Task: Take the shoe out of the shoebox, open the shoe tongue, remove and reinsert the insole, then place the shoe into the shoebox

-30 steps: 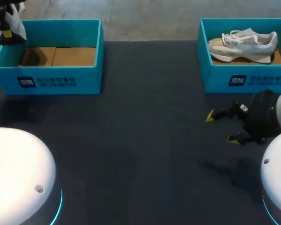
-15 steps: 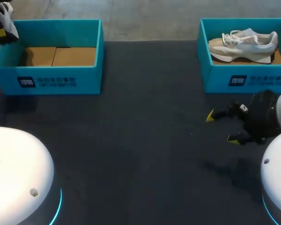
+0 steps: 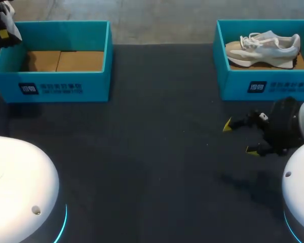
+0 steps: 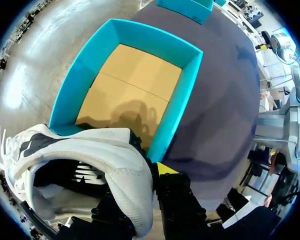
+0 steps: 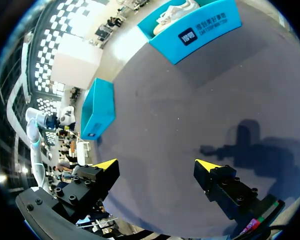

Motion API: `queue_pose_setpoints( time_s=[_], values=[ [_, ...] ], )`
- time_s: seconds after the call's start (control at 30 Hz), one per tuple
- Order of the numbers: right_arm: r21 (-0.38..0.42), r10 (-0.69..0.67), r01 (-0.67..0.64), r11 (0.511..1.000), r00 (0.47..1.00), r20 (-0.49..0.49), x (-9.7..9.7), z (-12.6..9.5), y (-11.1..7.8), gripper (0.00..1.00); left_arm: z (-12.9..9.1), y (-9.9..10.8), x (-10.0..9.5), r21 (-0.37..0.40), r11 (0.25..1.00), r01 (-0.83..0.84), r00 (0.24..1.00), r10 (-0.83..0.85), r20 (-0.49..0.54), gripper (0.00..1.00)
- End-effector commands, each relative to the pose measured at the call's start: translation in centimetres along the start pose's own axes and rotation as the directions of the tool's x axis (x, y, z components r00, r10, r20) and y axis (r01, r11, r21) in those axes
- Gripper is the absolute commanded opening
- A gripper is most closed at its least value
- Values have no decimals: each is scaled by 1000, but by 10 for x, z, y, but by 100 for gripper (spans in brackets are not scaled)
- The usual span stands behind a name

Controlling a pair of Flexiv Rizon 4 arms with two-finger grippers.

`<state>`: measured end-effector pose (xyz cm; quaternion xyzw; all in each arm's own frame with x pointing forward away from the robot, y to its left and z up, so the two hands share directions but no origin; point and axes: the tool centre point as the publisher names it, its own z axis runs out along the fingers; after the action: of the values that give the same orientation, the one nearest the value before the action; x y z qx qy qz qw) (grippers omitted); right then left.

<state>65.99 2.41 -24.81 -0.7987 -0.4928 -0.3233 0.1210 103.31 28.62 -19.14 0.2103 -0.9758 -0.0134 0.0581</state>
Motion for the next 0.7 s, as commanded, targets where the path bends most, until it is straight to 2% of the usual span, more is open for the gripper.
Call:
queue_pose_setpoints(
  time_s=[0.03,0.17,0.2,0.27,0.43,0.47,0.6,0.63,0.7],
  values=[
    [-3,1,-1,1000,1000,5,1,-1,-2,100,-2,1,0,-1,1000,-1,1000,1,1,0],
    [-3,1,-1,1000,1000,5,1,-1,-2,100,-4,1,0,6,999,-41,999,41,2,0],
    [-3,1,-1,1000,1000,5,1,-1,-2,100,-6,2,1,-27,995,-97,995,97,1,0],
    [-3,1,-1,1000,1000,5,1,-1,-2,100,-9,5,1,-26,990,-141,989,142,35,0],
    [-3,1,-1,1000,1000,5,1,-1,-2,100,-11,9,-4,-98,947,-307,951,308,1,0],
    [-3,1,-1,1000,1000,5,1,-1,-2,100,-11,11,-5,-142,901,-410,912,410,-24,0],
    [-3,1,-1,1000,1000,5,1,-1,-2,100,-12,18,-5,-161,829,-535,844,534,-56,0],
    [-3,1,-1,1000,1000,5,1,-1,-2,100,-11,20,-5,-177,788,-590,806,587,-75,0],
    [-3,1,-1,1000,1000,5,1,-1,-2,100,-11,25,-8,-161,770,-618,785,616,-65,0]
  ],
)
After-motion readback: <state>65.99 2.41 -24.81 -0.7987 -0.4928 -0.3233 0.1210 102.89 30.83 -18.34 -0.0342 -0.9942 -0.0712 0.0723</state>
